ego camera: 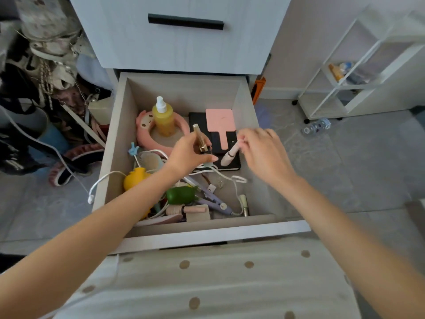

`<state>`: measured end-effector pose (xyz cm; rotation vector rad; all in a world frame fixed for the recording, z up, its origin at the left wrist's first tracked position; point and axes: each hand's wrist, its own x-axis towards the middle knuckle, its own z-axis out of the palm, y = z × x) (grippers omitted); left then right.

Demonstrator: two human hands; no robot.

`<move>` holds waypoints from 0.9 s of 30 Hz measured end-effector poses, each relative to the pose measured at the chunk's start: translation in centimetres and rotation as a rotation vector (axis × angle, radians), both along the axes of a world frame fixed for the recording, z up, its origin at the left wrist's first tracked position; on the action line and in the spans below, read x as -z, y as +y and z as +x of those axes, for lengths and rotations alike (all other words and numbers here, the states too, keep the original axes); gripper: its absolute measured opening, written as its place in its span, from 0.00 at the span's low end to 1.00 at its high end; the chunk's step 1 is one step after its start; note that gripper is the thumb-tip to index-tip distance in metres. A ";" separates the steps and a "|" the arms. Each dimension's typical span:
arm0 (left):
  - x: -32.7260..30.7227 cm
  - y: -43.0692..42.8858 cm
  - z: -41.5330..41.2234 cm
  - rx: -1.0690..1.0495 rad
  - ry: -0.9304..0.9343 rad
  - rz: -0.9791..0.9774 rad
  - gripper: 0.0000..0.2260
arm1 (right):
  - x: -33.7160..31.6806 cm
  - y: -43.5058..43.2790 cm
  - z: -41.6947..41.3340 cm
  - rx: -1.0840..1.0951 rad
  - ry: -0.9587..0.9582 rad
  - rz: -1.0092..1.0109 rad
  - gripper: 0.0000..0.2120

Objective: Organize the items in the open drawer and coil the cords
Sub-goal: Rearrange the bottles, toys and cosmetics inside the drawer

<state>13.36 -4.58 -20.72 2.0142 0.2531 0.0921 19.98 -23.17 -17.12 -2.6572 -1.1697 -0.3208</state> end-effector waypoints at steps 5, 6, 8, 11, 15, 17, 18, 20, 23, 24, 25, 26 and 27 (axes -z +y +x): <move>1.8 -3.1 2.3 -0.093 0.087 -0.106 0.17 | 0.7 -1.4 -1.0 0.216 -0.131 0.303 0.06; 2.5 -3.7 2.8 -0.087 0.112 -0.113 0.18 | 0.7 -1.5 -1.1 0.271 -0.114 0.399 0.07; 3.7 -4.8 3.5 -0.049 0.188 -0.067 0.19 | 0.5 -1.5 -1.2 0.358 -0.069 0.554 0.07; 4.7 -6.2 3.8 0.032 0.201 0.092 0.17 | 0.3 -1.3 -1.5 0.381 -0.029 0.632 0.05; 5.4 -7.7 4.2 0.049 0.110 0.241 0.10 | 0.6 -1.2 -1.8 0.397 -0.012 0.635 0.07; 5.7 -8.3 4.2 0.030 0.086 0.199 0.09 | 0.7 -1.1 -1.9 0.391 0.002 0.650 0.06; 5.9 -8.6 4.2 0.053 0.085 0.177 0.09 | 0.8 -1.2 -1.9 0.391 0.016 0.664 0.05; 6.5 -8.8 3.7 0.112 0.098 0.124 0.10 | 0.9 -1.3 -1.9 0.398 0.028 0.703 0.05; 6.9 -8.8 3.1 0.123 0.099 0.087 0.12 | 1.0 -1.6 -1.7 0.430 0.003 0.742 0.05; 6.9 -8.8 3.1 0.098 0.085 0.102 0.13 | 1.1 -1.7 -1.6 0.437 0.001 0.745 0.05; 6.8 -8.8 3.2 0.073 0.067 0.128 0.14 | 1.2 -1.7 -1.5 0.442 0.001 0.747 0.05; 6.8 -8.9 3.3 0.051 0.058 0.146 0.16 | 1.3 -1.8 -1.5 0.443 0.001 0.747 0.05; 6.8 -9.0 3.4 0.031 0.056 0.148 0.18 | 1.5 -1.8 -1.4 0.442 0.004 0.744 0.05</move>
